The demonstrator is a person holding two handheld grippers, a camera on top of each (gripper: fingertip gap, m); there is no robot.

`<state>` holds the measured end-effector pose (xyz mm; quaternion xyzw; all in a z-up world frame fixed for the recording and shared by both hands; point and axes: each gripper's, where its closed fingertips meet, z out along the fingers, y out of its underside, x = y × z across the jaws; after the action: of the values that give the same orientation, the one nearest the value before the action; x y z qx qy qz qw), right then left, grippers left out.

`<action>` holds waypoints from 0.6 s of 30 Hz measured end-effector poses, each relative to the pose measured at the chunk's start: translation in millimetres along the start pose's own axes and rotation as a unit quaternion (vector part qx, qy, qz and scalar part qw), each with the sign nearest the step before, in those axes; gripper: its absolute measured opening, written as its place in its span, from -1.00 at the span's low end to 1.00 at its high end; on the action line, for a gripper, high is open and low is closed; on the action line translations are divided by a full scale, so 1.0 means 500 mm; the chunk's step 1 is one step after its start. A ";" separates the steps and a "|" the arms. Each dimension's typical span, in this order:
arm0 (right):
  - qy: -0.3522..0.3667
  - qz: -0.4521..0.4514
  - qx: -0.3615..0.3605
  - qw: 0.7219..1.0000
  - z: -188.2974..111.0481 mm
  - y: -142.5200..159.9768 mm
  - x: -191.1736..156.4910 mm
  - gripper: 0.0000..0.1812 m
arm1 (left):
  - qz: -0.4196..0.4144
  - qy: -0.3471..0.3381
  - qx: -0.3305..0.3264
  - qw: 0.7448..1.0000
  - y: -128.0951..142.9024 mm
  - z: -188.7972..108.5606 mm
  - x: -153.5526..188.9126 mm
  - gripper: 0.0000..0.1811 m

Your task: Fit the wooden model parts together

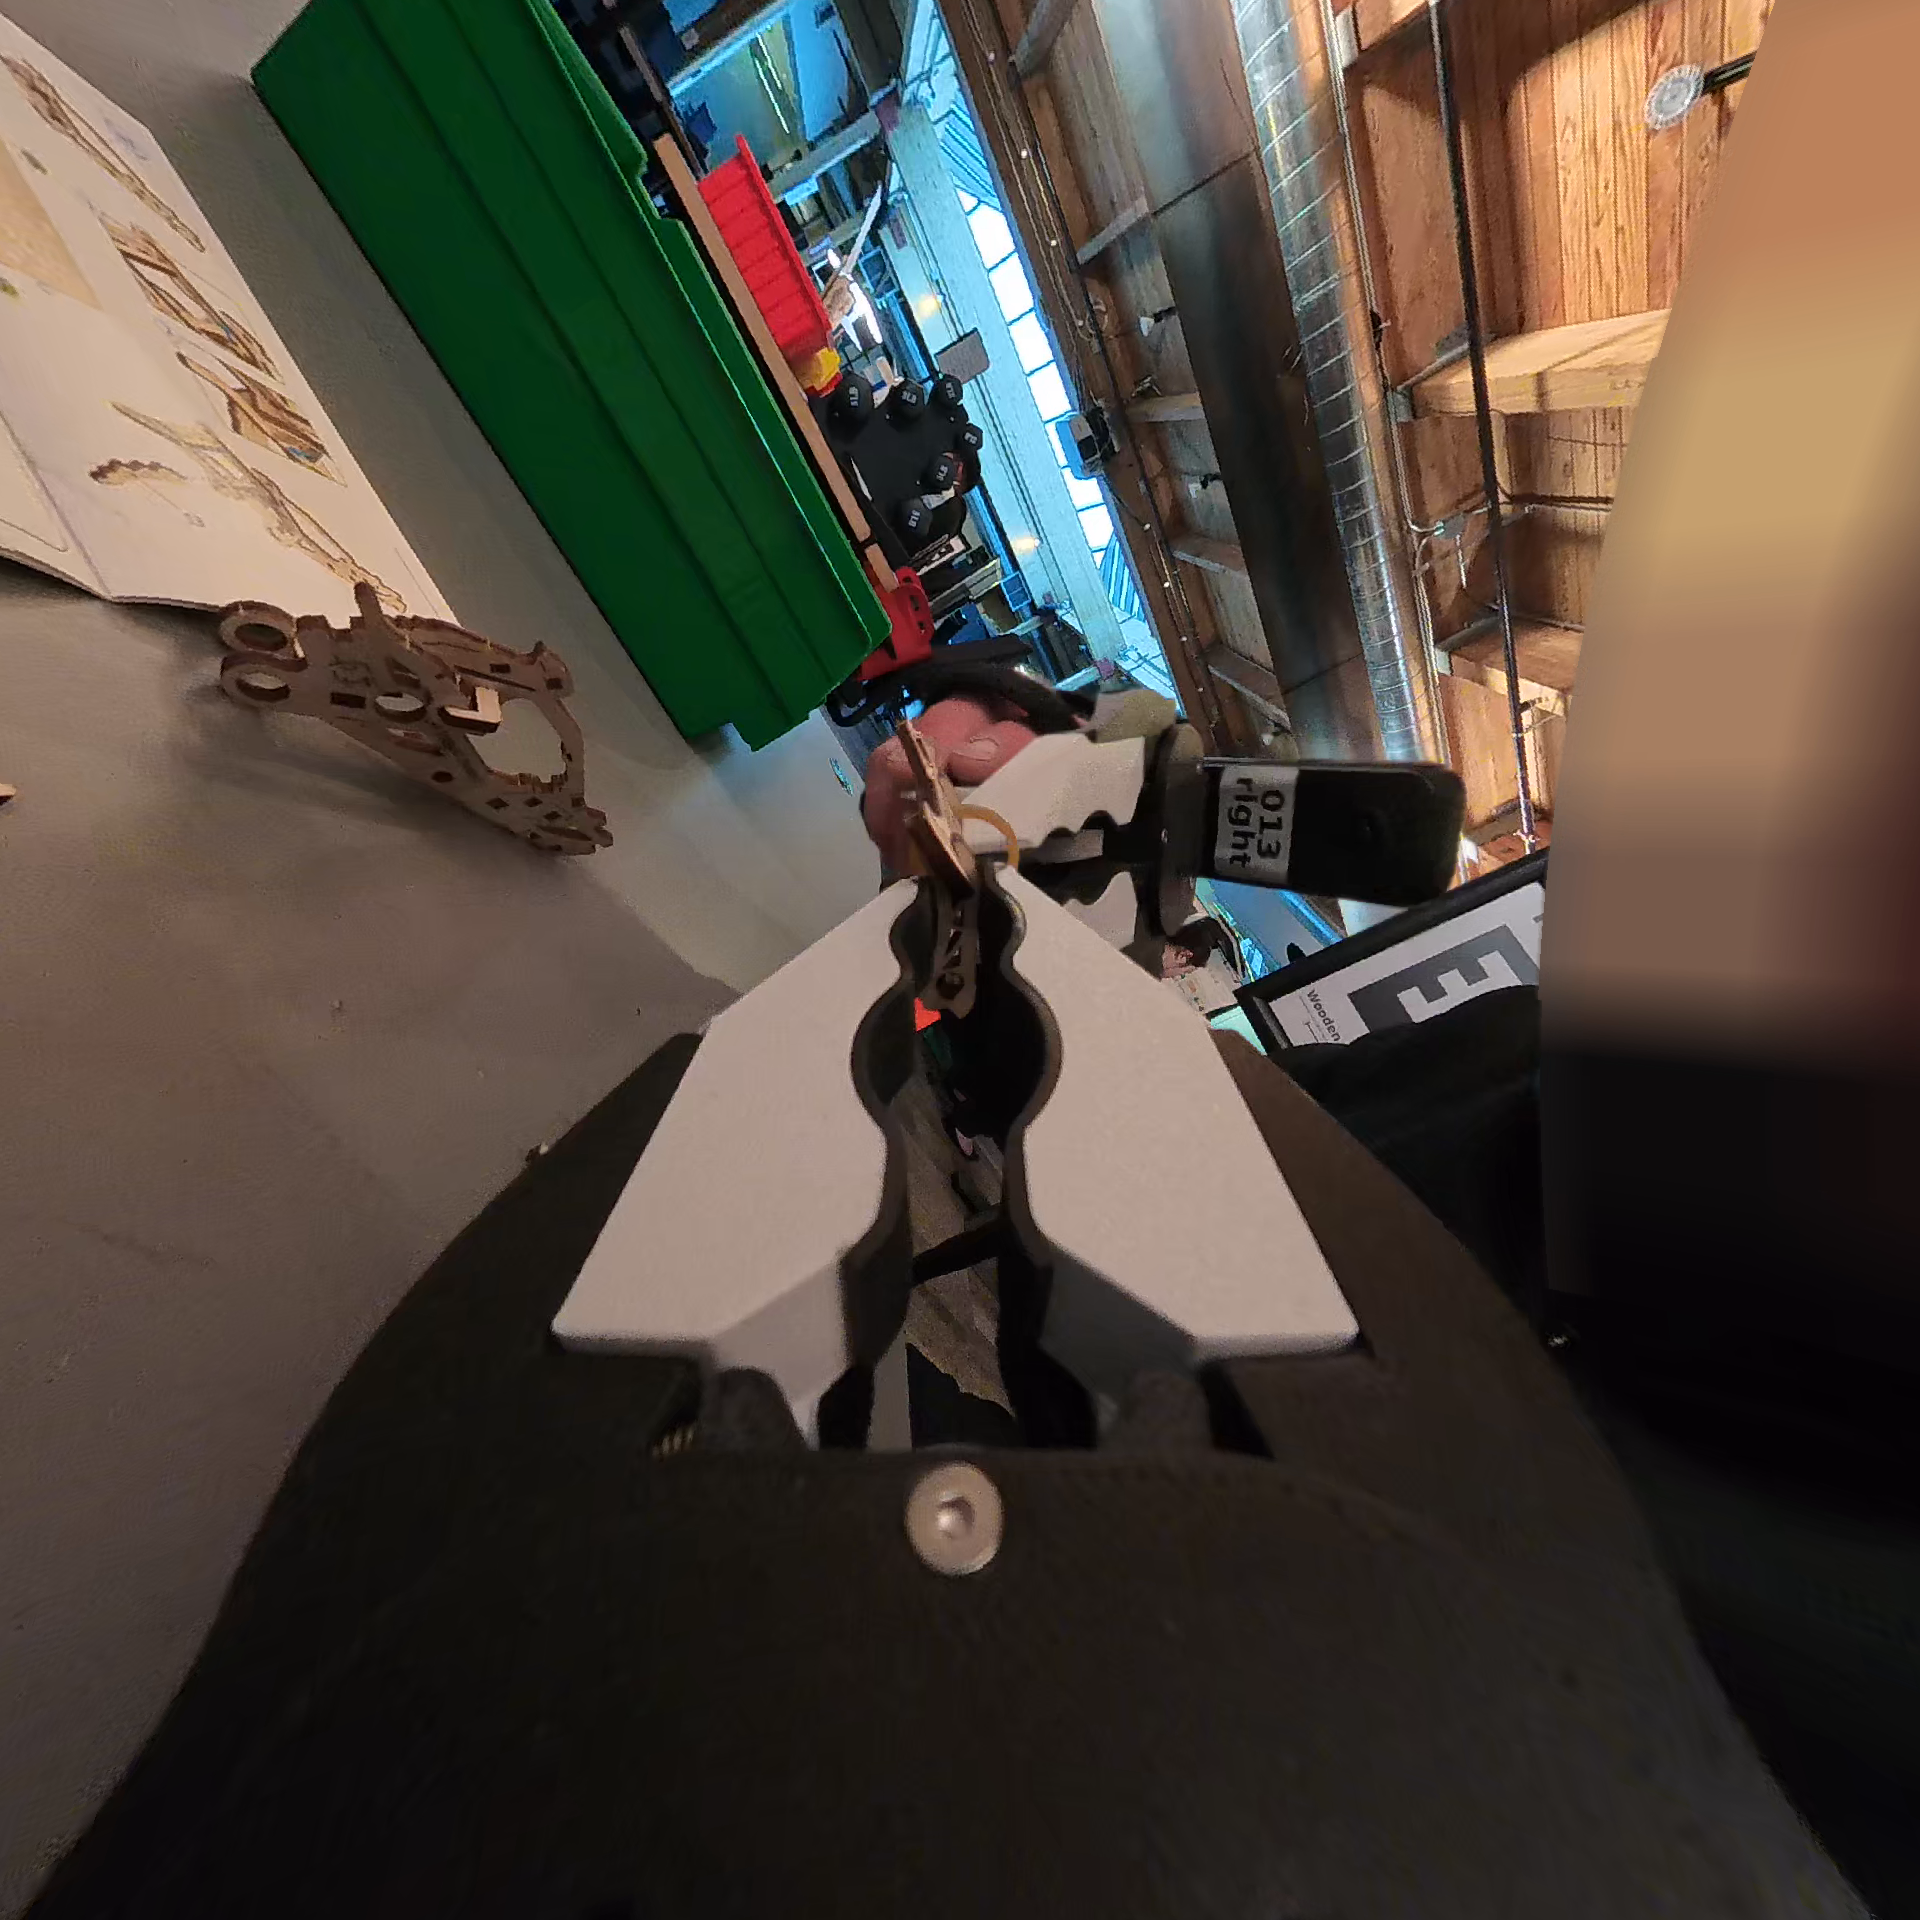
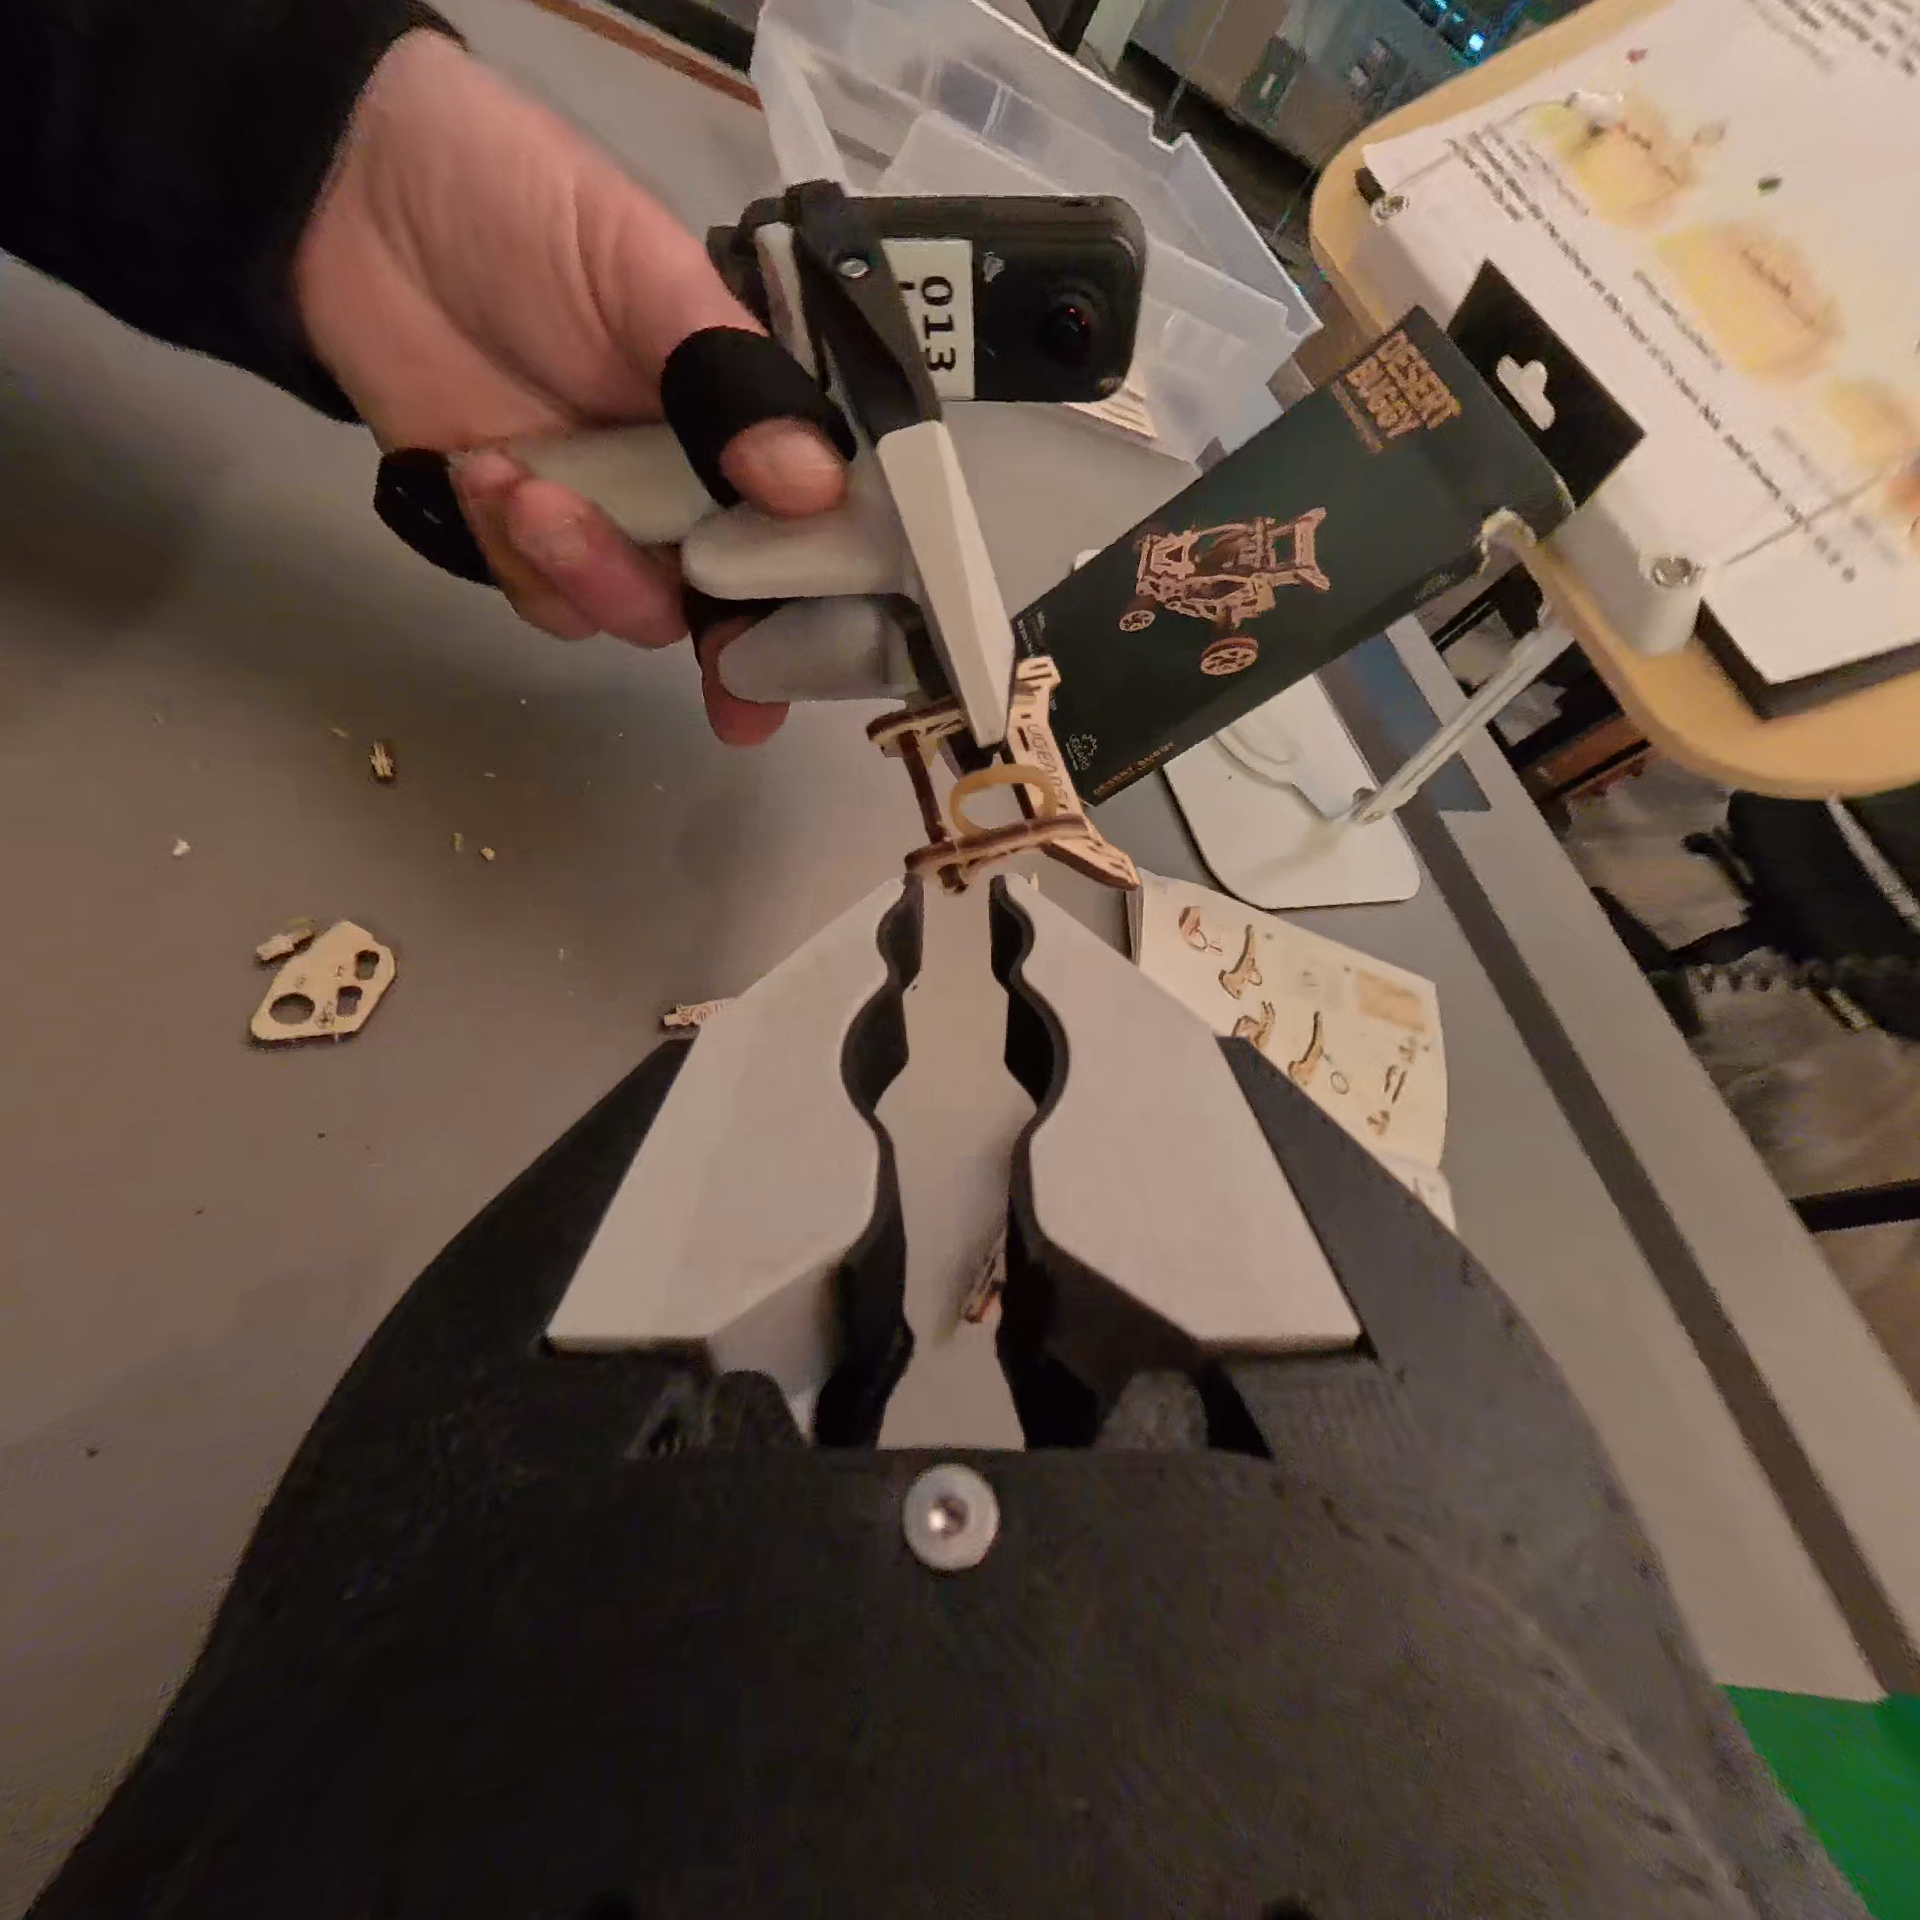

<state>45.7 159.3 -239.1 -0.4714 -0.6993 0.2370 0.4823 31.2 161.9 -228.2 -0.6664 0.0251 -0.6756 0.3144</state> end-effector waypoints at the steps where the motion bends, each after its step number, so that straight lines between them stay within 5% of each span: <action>1: -0.001 -0.016 -0.010 1.000 0.002 0.002 -0.003 -0.90 | -0.002 -0.002 -0.001 1.000 0.001 0.000 0.000 -0.95; 14: 0.015 -0.123 -0.053 0.991 0.004 0.006 -0.012 -1.00 | 0.027 -0.027 -0.020 0.999 0.009 0.002 0.003 -0.95; 18: -0.002 -0.086 -0.049 0.995 0.002 0.005 -0.014 -1.00 | 0.040 -0.025 -0.021 0.999 0.010 0.003 0.007 -0.94</action>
<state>46.4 154.1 -244.8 -0.4321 -0.7492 0.1606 0.4757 34.9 156.9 -227.4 -0.6877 0.0583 -0.6452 0.3277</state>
